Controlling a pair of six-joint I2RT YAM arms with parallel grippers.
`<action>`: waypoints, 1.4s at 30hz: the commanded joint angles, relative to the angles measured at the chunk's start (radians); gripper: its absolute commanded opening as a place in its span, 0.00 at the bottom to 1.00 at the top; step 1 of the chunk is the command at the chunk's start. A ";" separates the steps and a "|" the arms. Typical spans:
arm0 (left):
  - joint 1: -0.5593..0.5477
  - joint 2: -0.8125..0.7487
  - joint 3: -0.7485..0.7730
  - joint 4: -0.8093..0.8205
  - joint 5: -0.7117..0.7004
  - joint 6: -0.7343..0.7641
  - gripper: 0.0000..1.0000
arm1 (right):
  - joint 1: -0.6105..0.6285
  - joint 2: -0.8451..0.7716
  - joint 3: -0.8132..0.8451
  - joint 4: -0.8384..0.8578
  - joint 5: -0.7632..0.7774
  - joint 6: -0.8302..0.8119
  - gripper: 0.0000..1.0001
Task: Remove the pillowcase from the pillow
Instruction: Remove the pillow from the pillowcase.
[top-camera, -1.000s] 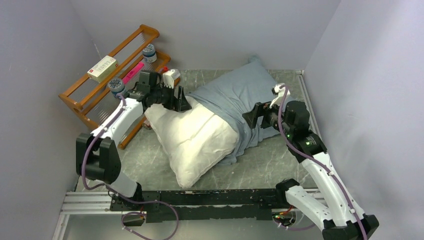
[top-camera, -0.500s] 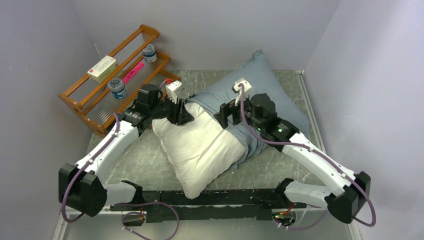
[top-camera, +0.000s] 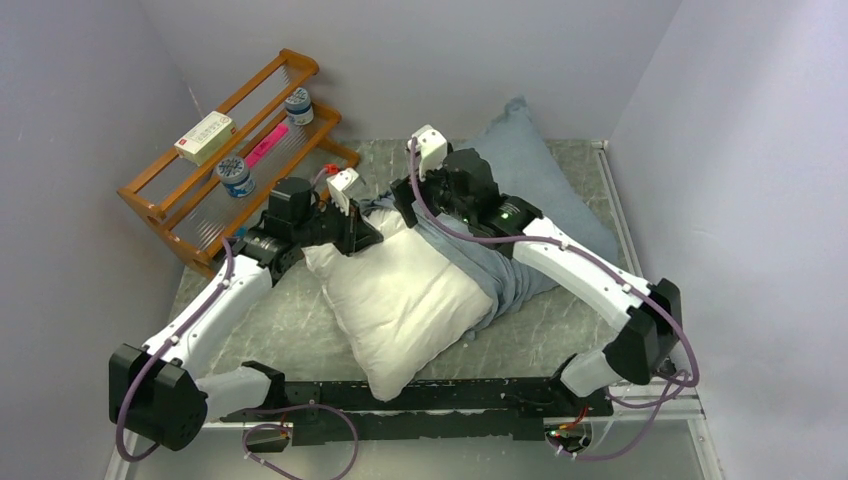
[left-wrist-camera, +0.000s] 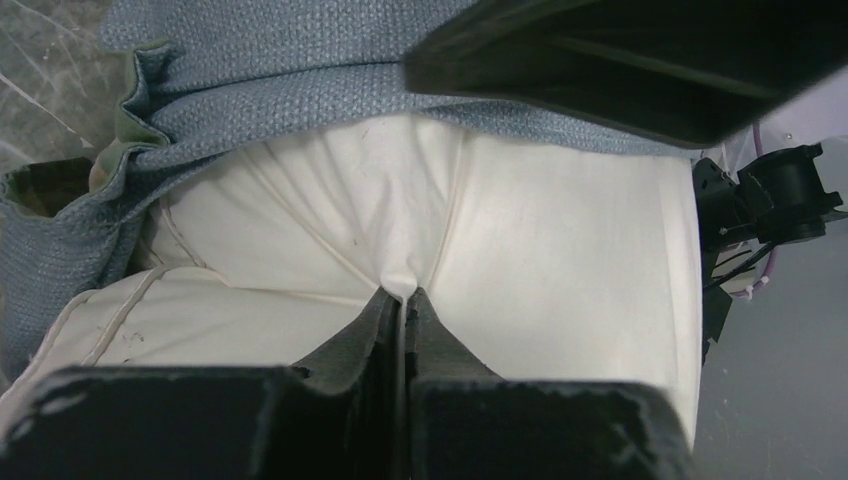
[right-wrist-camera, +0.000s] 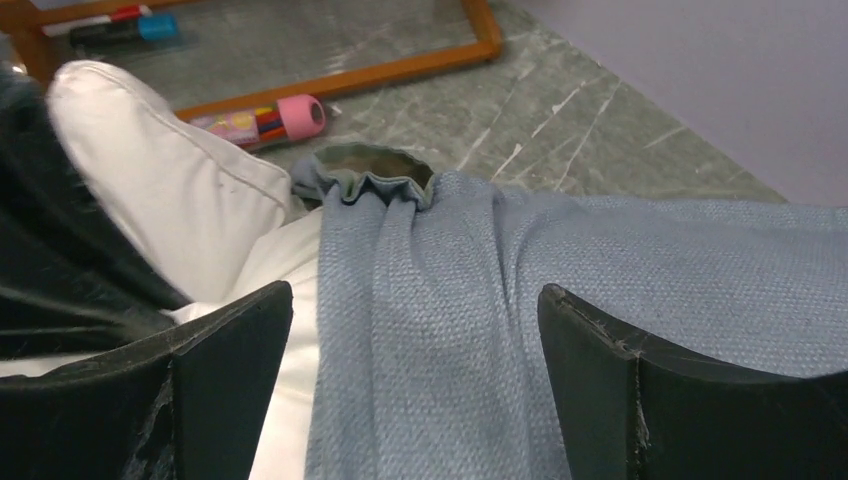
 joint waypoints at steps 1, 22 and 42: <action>-0.025 -0.044 -0.039 -0.045 0.126 -0.046 0.06 | 0.002 0.067 0.097 -0.052 0.062 -0.024 0.95; -0.034 -0.122 -0.087 -0.035 0.048 -0.058 0.05 | -0.025 0.289 0.244 -0.249 0.429 -0.091 0.43; -0.029 -0.272 -0.073 -0.089 -0.243 -0.023 0.05 | -0.167 0.214 0.332 -0.248 0.523 -0.099 0.00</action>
